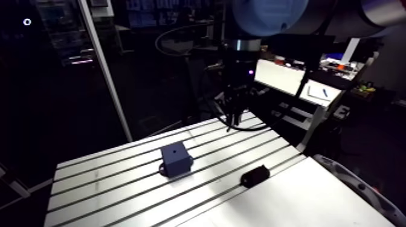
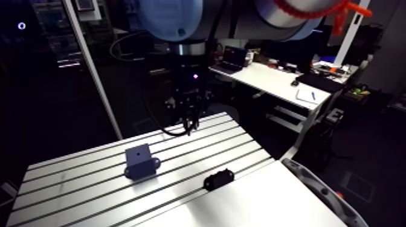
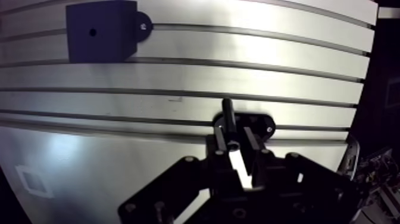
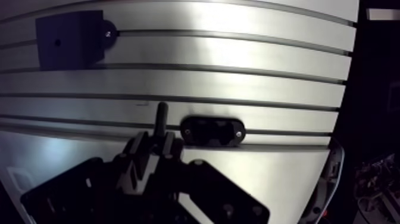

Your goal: Pick up the M10 bolt and insert it into the hole until fully seated.

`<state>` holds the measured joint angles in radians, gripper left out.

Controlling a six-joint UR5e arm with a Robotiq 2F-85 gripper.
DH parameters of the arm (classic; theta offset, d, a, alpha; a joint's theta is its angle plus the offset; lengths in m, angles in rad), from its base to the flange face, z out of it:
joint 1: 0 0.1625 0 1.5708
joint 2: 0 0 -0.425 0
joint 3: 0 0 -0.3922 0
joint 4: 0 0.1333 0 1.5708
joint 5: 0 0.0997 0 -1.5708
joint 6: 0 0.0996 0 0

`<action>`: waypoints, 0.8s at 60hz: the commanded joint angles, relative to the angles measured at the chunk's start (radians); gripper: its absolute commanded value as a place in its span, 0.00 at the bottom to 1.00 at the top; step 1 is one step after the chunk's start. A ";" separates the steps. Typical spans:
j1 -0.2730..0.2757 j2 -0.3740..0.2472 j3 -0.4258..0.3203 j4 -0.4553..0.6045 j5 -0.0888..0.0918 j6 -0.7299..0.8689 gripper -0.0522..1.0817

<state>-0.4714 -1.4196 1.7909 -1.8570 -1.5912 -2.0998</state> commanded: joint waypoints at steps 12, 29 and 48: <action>0.196 0.136 -0.336 0.343 -0.033 0.128 1.00; 0.279 0.246 -0.451 0.424 -0.065 0.181 1.00; 0.313 0.276 -0.451 0.419 -0.066 0.218 1.00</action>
<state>-0.2174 -1.2035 1.3873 -1.4738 -1.6455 -1.9299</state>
